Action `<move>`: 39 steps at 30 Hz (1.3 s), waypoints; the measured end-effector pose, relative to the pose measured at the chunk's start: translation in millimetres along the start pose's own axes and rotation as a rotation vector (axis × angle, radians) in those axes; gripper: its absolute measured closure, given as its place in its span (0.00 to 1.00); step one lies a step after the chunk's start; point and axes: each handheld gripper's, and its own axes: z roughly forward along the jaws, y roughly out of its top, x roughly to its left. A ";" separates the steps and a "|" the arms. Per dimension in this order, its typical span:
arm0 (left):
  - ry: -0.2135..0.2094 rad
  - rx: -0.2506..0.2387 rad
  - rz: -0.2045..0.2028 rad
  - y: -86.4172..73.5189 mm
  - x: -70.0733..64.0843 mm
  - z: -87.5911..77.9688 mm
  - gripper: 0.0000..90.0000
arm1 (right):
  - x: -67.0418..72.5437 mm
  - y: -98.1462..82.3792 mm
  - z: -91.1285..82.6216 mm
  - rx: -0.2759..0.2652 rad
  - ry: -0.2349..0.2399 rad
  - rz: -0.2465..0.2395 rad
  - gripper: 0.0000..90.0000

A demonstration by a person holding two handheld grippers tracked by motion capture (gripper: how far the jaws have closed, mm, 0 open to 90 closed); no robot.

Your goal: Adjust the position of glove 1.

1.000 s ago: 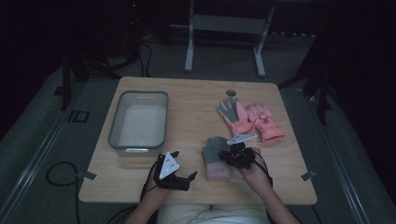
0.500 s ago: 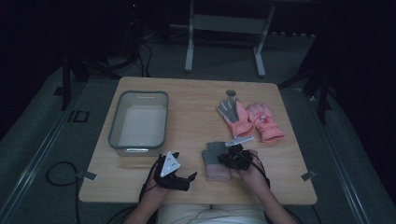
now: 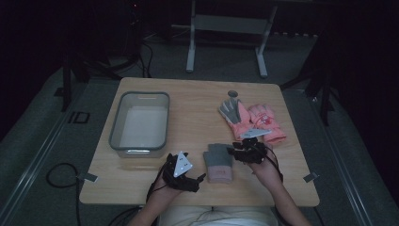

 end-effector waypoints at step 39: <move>-0.078 0.129 0.589 4.1 -48.7 54.6 0.56 | -27.1 -15.0 67.2 0.129 0.057 0.138 0.57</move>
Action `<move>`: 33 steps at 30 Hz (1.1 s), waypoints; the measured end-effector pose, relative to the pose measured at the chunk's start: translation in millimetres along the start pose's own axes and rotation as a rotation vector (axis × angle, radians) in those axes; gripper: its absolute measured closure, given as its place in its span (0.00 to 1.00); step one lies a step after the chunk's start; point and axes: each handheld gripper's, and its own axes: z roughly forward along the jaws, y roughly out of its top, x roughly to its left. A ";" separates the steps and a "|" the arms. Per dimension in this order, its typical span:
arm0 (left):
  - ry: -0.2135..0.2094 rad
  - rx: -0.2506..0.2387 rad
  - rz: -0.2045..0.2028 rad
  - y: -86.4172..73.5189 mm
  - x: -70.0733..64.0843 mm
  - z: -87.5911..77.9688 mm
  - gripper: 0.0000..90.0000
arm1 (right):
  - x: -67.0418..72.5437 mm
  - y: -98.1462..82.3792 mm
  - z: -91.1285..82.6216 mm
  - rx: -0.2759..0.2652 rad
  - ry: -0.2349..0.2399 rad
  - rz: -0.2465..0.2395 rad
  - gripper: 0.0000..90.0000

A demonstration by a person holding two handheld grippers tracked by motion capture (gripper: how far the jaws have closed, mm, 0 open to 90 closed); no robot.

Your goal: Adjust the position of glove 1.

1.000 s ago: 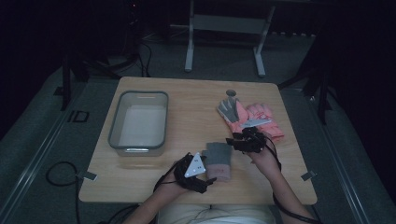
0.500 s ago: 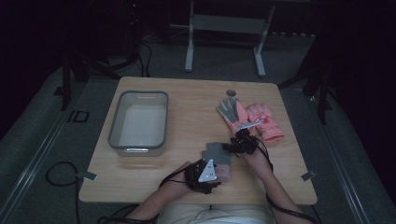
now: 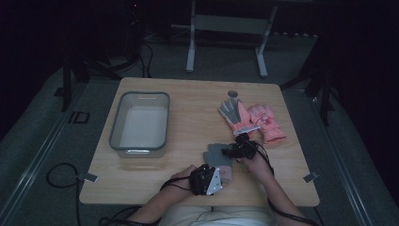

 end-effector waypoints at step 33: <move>-0.008 0.029 -0.111 14.7 80.7 -68.3 0.78 | 52.9 70.8 -50.1 -0.195 0.111 -0.148 0.85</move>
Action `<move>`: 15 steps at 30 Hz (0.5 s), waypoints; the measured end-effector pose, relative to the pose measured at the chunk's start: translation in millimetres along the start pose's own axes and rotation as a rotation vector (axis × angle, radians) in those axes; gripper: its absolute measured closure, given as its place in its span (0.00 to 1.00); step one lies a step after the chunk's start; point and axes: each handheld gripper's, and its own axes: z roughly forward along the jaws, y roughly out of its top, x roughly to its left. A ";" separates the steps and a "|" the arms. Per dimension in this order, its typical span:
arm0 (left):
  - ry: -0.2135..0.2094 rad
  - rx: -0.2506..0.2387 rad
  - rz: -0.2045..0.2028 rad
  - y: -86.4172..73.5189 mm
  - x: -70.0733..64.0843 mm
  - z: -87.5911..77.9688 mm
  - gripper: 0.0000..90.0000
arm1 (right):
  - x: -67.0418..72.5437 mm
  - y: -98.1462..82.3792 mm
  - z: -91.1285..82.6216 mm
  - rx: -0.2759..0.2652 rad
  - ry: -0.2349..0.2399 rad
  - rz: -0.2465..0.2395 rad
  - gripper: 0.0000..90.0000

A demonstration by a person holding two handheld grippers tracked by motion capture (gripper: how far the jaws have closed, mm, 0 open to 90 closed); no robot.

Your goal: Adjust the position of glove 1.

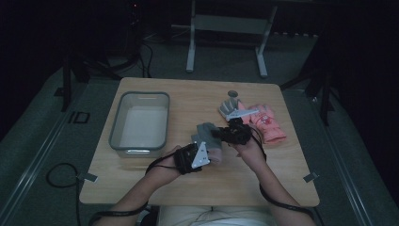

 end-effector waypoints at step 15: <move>0.029 0.038 -0.008 -6.6 18.8 -30.4 0.78 | 17.5 33.9 11.8 -0.024 0.024 -0.037 0.85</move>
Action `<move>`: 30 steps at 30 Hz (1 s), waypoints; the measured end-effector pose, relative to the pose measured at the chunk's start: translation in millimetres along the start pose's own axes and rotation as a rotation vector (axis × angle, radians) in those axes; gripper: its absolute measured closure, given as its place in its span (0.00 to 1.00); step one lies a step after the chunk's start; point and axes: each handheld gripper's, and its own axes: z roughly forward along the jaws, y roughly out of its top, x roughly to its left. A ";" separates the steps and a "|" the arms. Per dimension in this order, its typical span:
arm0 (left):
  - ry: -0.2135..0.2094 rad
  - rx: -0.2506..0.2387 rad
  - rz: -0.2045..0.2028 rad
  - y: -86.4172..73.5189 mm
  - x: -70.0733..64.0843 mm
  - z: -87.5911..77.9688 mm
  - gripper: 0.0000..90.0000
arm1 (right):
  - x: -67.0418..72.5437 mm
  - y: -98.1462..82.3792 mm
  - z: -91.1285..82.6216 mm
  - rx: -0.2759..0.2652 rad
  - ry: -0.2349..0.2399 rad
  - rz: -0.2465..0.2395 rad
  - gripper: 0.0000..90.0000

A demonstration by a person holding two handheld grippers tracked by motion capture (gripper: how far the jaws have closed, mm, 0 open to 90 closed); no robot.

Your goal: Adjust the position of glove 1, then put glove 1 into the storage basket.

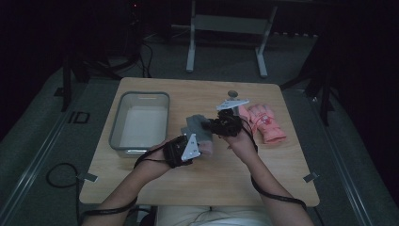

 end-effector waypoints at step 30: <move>0.103 0.106 -0.003 -43.8 71.3 -63.3 0.78 | 36.5 91.5 69.8 -0.041 0.050 -0.049 0.85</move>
